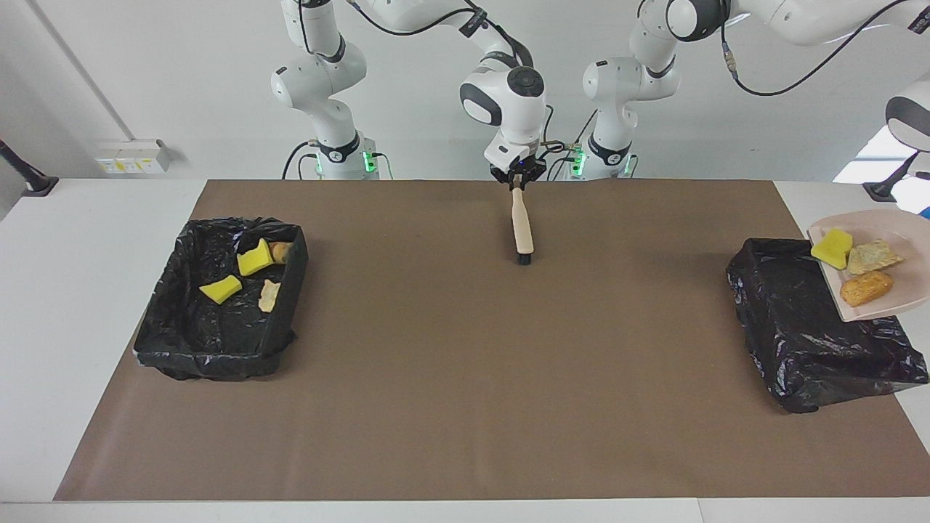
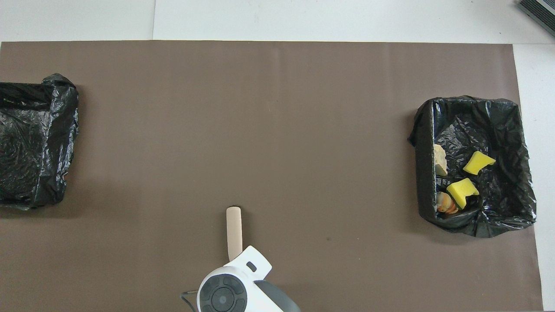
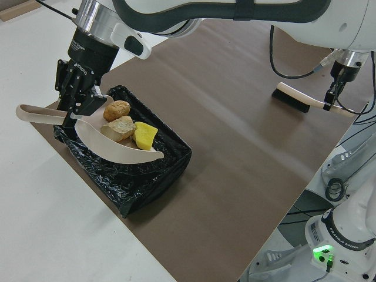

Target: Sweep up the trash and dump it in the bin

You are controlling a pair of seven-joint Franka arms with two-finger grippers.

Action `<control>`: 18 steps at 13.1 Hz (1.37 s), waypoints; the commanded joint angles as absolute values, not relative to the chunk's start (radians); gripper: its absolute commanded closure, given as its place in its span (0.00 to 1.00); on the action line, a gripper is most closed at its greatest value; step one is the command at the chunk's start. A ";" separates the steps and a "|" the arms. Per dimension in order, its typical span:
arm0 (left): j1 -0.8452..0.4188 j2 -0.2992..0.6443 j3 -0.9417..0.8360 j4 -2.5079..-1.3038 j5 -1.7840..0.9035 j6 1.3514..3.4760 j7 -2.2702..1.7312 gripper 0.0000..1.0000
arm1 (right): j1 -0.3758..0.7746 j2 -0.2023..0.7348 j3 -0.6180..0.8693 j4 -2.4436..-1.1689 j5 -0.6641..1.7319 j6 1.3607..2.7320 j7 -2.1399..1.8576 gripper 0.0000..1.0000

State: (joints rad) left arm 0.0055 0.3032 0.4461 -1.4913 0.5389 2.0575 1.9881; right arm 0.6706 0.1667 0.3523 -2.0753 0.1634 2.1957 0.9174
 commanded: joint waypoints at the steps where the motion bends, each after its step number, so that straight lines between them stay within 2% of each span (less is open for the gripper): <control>1: -0.017 0.296 0.453 -1.549 0.624 2.097 1.860 1.00 | 0.658 0.179 0.360 -2.052 0.138 2.197 0.939 0.37; 2: -0.023 0.293 0.453 -1.558 0.668 2.095 1.839 1.00 | 0.658 0.178 0.359 -2.043 0.130 2.188 0.933 0.00; 5: -0.043 0.295 0.451 -1.554 0.774 2.092 1.838 1.00 | 0.614 0.166 0.356 -1.961 0.130 2.088 0.917 0.00; 7: -0.041 0.296 0.442 -1.540 0.863 2.095 1.838 1.00 | 0.545 0.138 0.357 -1.898 0.130 1.990 0.826 0.00; 12: -0.037 0.279 0.368 -1.479 0.789 2.077 1.835 1.00 | 0.372 0.123 0.348 -1.697 0.080 1.706 0.512 0.00; 14: -0.035 0.238 0.286 -1.483 0.772 2.037 1.794 1.00 | 0.315 0.123 0.350 -1.642 0.029 1.645 0.398 0.00; 18: -0.038 0.224 0.160 -1.502 0.619 1.849 1.674 1.00 | 0.200 0.120 0.347 -1.602 0.029 1.577 0.217 0.00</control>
